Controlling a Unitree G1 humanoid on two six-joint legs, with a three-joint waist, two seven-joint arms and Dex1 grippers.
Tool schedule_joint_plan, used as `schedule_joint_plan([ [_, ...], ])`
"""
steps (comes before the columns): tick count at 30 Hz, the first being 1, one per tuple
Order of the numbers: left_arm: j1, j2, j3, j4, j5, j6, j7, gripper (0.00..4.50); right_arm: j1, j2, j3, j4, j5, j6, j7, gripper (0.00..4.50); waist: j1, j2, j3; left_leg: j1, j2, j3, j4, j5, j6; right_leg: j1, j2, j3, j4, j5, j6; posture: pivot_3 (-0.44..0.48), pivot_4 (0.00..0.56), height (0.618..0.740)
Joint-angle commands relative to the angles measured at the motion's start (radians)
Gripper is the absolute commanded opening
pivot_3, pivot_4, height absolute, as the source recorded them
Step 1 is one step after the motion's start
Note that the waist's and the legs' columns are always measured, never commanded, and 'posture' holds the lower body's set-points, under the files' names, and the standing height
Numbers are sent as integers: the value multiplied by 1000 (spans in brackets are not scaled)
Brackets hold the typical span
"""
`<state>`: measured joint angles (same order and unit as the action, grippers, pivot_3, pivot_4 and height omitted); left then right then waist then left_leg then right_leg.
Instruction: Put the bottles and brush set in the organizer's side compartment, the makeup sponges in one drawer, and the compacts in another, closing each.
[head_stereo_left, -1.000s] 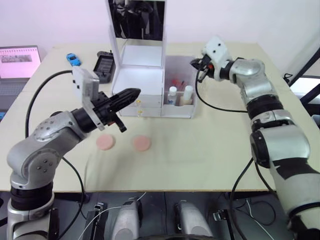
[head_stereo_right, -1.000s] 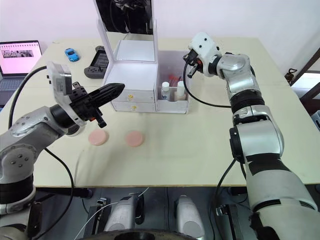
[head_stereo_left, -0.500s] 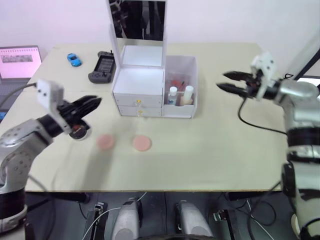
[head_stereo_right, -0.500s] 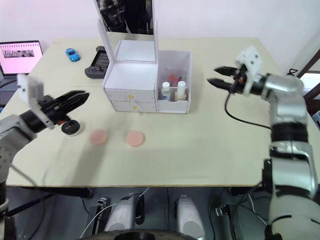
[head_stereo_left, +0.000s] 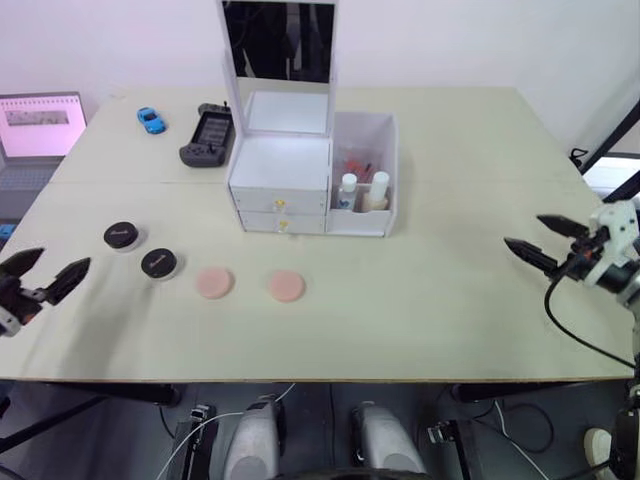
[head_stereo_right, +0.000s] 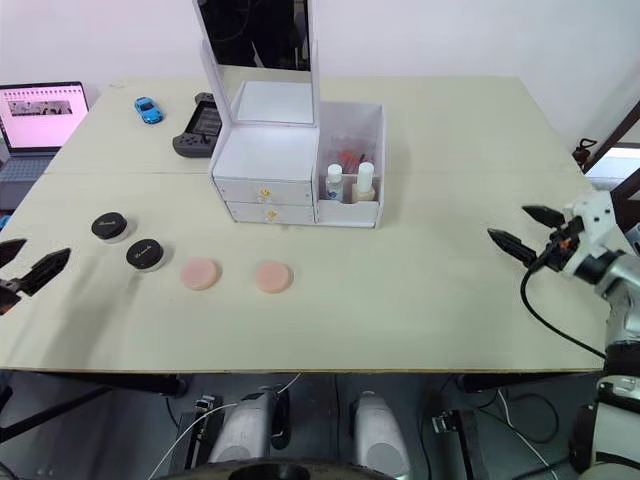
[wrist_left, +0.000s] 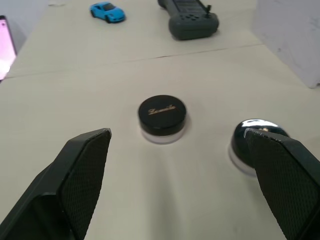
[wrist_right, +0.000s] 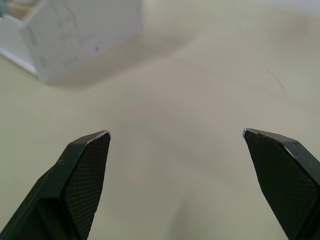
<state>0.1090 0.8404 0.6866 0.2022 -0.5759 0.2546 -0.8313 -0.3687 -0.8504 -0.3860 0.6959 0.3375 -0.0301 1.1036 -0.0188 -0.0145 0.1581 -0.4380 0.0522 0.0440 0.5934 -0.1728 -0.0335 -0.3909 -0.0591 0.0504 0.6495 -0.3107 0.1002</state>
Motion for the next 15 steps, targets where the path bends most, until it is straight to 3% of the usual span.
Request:
schedule_joint_plan([
  [1,2,1,37,-19,-3,-21,-10,4476,-30,-20,-16,-16,14,-25,-4,4500,-1,0,0,0,0,0,0,0,0,0,0,0,0,0,0,0,150,739],
  [7,5,7,-12,-214,-74,151,4,4476,-137,-10,73,-229,51,201,-9,4500,-5,0,0,1,0,0,0,0,0,0,0,1,1,0,0,0,150,739],
  [12,-35,-32,-147,-525,-107,307,139,4476,-155,-58,272,-663,39,441,24,4500,7,0,0,0,0,-1,-1,0,0,0,0,0,1,2,4,0,150,739],
  [15,-124,-178,-282,-681,-69,336,343,4476,-269,-18,341,-835,82,573,-21,4500,7,1,0,0,0,-1,1,0,0,1,0,0,1,2,4,0,150,739],
])
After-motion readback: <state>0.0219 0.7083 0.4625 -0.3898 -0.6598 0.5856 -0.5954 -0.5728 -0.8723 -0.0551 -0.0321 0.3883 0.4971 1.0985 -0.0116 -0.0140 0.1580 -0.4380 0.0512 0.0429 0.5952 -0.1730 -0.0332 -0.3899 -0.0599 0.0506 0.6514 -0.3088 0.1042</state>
